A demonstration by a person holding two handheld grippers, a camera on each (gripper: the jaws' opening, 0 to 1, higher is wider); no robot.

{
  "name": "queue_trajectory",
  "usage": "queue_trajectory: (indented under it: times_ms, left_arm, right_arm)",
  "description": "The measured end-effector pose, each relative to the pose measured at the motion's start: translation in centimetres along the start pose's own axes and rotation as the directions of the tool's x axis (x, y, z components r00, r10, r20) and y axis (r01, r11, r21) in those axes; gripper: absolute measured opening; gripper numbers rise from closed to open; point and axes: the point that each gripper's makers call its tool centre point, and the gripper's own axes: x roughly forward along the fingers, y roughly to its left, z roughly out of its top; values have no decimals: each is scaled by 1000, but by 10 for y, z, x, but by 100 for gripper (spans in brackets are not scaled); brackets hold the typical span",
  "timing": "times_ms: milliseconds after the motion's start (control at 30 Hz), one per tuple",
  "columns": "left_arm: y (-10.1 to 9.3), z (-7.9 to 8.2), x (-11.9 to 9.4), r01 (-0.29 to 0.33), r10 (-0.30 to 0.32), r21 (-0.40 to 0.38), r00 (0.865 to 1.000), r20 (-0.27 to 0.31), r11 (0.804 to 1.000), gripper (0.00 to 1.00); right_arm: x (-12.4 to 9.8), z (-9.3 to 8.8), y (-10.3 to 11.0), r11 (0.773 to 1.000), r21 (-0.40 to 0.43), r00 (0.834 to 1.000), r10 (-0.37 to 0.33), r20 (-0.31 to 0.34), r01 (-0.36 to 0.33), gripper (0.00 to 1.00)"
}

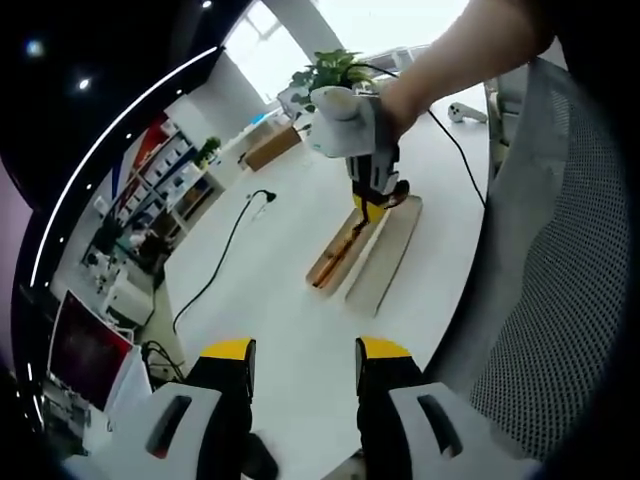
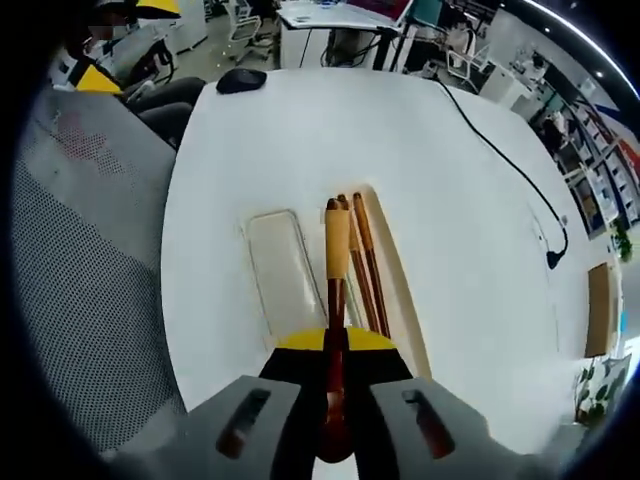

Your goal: Arrange the utensils inside the cutlery case until each visible utensil rests in its matching compartment.

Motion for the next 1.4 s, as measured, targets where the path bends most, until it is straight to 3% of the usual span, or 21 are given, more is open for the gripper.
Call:
queue_trajectory:
  times_ms: [167, 267, 467, 767, 1400]
  left_arm:
    - [0, -1, 0, -1, 1, 3, 1000, -3, 1000, 41]
    - [0, 0, 0, 1, -1, 0, 1000, -2, 1000, 41]
    - [1, -1, 0, -1, 1, -8, 1000, -2, 1000, 41]
    - [2, -2, 1, -2, 2, -14, 1000, -6, 1000, 41]
    - [-1, -4, 2, 11, -11, -16, 1000, -17, 1000, 41]
  right_arm:
    - [4, 0, -12, 999, -32, 1000, -12, -18, 11, 0]
    - [12, -5, -21, 997, -78, 998, -13, -64, 8, 0]
    - [22, -6, -30, 996, -89, 996, -4, -84, -4, 0]
    - [37, -11, -33, 993, -114, 992, -2, -127, -12, 0]
    - [48, -9, -41, 989, -144, 986, 18, -164, -42, 1]
